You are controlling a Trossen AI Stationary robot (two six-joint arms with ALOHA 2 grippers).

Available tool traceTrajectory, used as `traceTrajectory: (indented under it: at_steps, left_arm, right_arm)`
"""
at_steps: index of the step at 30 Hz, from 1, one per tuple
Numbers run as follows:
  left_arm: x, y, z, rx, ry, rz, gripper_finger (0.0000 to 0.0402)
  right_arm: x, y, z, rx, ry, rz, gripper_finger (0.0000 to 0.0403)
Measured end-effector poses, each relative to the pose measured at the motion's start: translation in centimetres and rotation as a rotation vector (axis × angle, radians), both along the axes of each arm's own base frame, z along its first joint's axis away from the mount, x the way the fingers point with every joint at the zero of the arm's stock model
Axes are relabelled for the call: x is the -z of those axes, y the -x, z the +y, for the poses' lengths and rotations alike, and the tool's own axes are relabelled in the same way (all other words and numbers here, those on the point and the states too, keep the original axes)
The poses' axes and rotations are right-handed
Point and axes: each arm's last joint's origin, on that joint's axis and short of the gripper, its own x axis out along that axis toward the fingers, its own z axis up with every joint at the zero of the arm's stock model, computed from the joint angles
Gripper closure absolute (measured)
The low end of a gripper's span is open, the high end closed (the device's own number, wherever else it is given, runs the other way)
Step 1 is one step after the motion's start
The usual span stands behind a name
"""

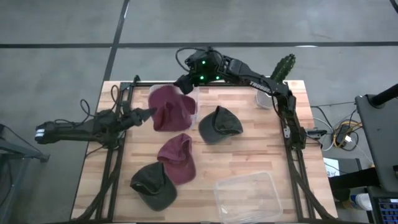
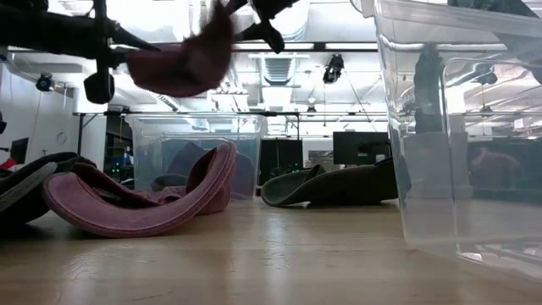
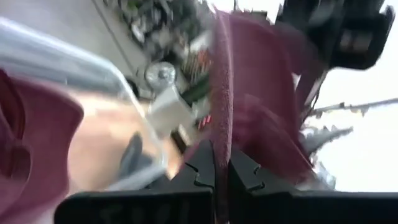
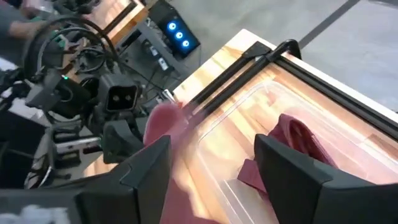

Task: Pick and place caps into container
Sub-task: Put the right red cap into the top transparent container

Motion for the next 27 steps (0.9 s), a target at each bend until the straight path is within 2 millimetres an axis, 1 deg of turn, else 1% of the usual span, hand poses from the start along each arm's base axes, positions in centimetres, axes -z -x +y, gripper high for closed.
traceTrajectory:
  at_steps: [4,10,13,16,18,23,27]
  left_arm:
    - [-0.8,0.2,-0.2,0.076,0.002,0.12,0.0396]
    - [-2.8,0.6,-0.5,0.155,0.015,0.231,0.0396]
    - [-3.9,0.7,-0.6,0.195,0.024,0.28,0.0396]
    - [-4.9,0.6,-0.7,0.242,0.036,0.335,0.0396]
    - [-5.2,0.2,-0.8,0.284,0.035,0.396,0.0396]
    - [-6.1,-1.1,-0.9,0.368,-0.037,0.51,0.0396]
    - [-6.7,-2.2,-1.0,0.427,-0.092,0.54,0.0396]
  right_arm:
    - [-0.2,0.5,-0.7,-0.07,-0.042,-0.015,0.0174]
    - [-0.4,0.9,-1.0,-0.179,-0.116,-0.042,0.0178]
    - [-0.5,0.9,-0.8,-0.228,-0.144,-0.051,0.0179]
    - [-0.5,0.7,-0.2,-0.263,-0.166,-0.055,0.0179]
    - [-0.5,0.5,0.4,-0.28,-0.169,-0.054,0.0179]
    - [-0.5,0.2,1.3,-0.301,-0.196,-0.053,0.0179]
    - [-0.2,0.2,1.8,-0.308,-0.227,-0.028,0.0179]
